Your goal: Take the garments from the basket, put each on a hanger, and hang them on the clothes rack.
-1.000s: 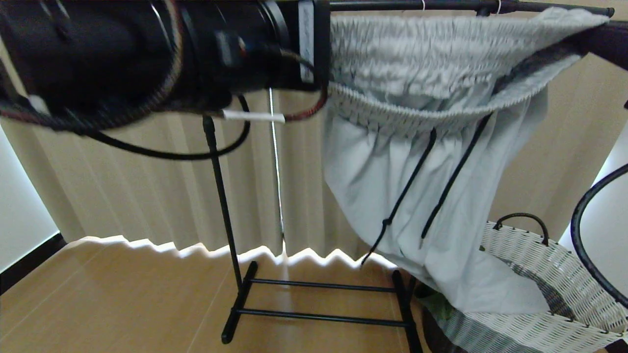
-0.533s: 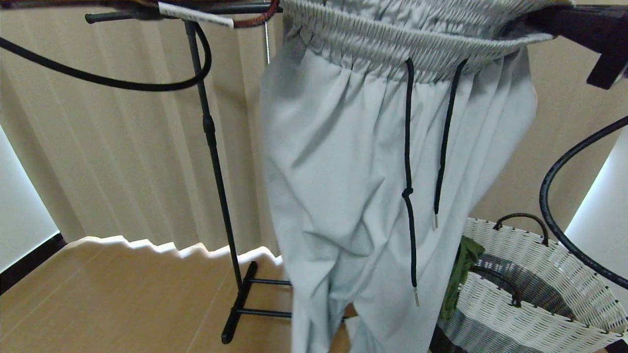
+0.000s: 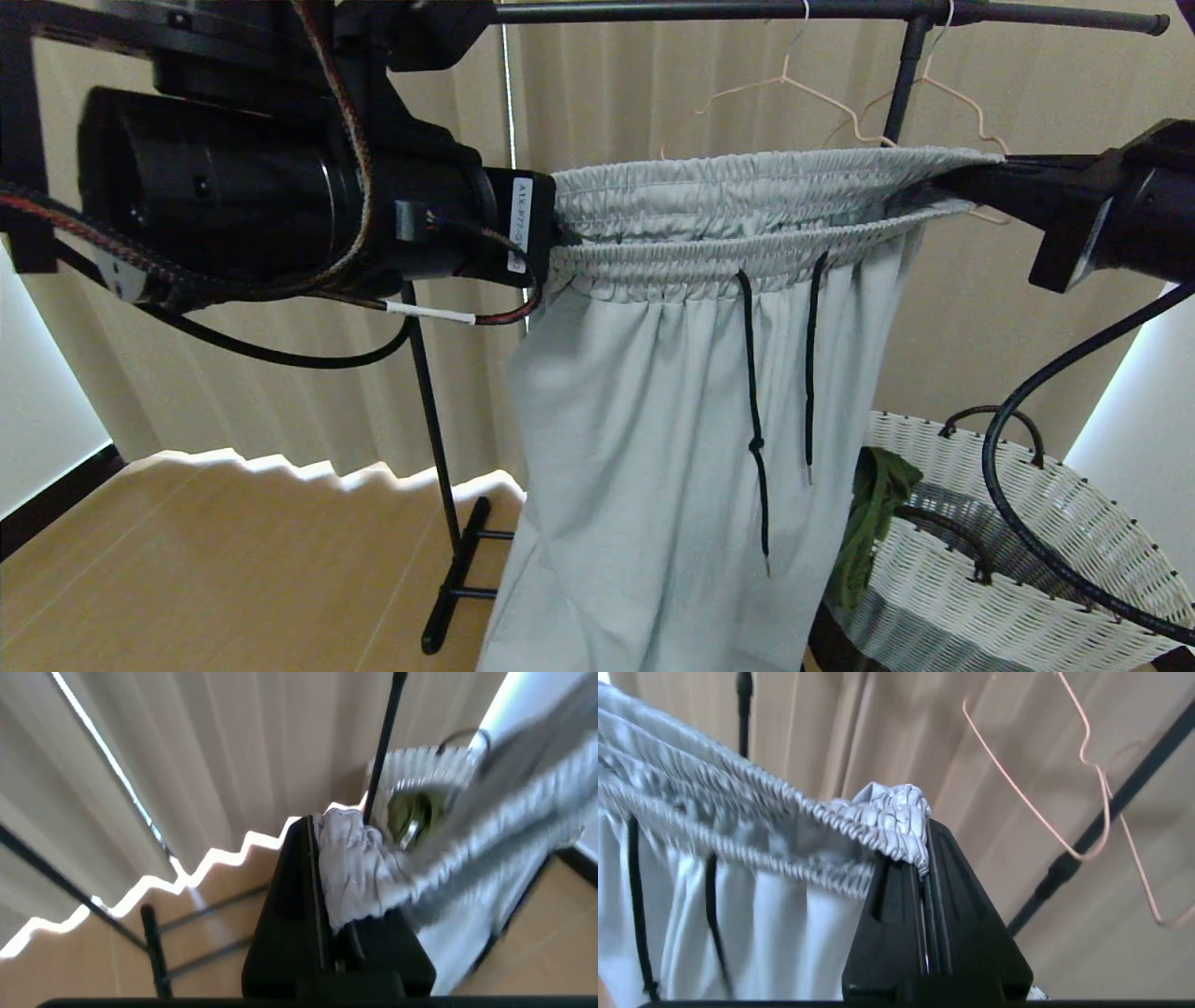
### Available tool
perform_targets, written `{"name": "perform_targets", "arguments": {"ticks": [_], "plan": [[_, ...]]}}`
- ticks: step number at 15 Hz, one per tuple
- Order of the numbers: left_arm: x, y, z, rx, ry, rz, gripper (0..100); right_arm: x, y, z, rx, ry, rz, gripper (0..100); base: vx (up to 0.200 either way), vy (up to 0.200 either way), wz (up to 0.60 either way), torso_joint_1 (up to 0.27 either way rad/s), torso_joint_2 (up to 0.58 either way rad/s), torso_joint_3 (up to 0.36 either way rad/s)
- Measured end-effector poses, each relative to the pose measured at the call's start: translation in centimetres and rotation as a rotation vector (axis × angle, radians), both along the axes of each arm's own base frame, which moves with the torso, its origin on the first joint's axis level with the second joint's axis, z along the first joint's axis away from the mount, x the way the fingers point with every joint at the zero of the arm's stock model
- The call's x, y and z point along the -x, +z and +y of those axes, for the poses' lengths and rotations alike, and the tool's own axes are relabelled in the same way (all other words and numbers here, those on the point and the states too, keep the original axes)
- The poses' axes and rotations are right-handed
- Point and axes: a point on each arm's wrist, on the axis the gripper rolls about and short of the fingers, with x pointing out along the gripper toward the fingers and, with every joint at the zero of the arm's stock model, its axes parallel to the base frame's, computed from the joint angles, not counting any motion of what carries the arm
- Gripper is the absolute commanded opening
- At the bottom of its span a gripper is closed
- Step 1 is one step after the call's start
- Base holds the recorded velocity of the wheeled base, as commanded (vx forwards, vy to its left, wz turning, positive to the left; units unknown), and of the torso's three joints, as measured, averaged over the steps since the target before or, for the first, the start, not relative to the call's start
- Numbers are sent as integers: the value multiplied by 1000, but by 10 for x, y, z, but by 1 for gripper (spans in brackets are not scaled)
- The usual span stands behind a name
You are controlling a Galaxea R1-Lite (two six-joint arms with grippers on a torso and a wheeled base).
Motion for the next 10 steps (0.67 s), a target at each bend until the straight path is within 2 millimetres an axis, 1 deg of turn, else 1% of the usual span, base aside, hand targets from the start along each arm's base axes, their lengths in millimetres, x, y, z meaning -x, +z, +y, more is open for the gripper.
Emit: {"name": "perform_targets", "arguments": {"ticks": [5,10], "plan": [[10,3,9,2,0,-8,0,-4,-14,-2,17,-16,45,0,0,0,0,0,0,0],[12,-4,10,-13,-1,5,0,-4,-23,-3,27,-20,74,0,0,0,0,0,0,0]]}}
